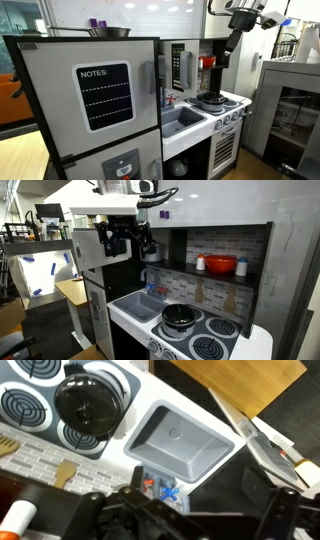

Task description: Take the pot and put it in the cabinet then close the door

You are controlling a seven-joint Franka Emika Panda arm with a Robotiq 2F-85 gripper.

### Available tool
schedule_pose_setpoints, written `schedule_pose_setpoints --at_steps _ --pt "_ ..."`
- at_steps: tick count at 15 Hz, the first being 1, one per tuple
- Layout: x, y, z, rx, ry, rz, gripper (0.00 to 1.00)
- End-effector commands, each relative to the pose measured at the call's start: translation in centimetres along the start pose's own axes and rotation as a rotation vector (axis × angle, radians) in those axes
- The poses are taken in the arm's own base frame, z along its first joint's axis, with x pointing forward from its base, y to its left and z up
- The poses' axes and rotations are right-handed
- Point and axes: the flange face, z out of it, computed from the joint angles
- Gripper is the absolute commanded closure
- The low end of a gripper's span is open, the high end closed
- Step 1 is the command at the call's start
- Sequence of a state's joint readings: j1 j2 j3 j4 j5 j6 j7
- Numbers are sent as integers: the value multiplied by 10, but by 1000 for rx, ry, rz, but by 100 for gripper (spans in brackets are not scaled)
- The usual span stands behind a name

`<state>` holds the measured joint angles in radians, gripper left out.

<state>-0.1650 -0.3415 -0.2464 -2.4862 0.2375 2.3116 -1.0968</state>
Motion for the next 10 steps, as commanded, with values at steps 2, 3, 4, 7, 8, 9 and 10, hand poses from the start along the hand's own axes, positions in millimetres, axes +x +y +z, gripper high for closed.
schedule_pose_setpoints --at_steps 2,3,4,7,8,9,10 --pt "-42 -25 -10 42 -92 132 0" --pt "-48 -31 -11 51 -112 151 0" --pt "-53 -37 -13 67 -132 161 0" --pt "-62 -50 -20 121 -170 181 0" --pt "-63 -51 -21 138 -175 171 0" --pt "-59 -49 -18 126 -157 166 0" --pt "-60 -50 -20 133 -157 168 0"
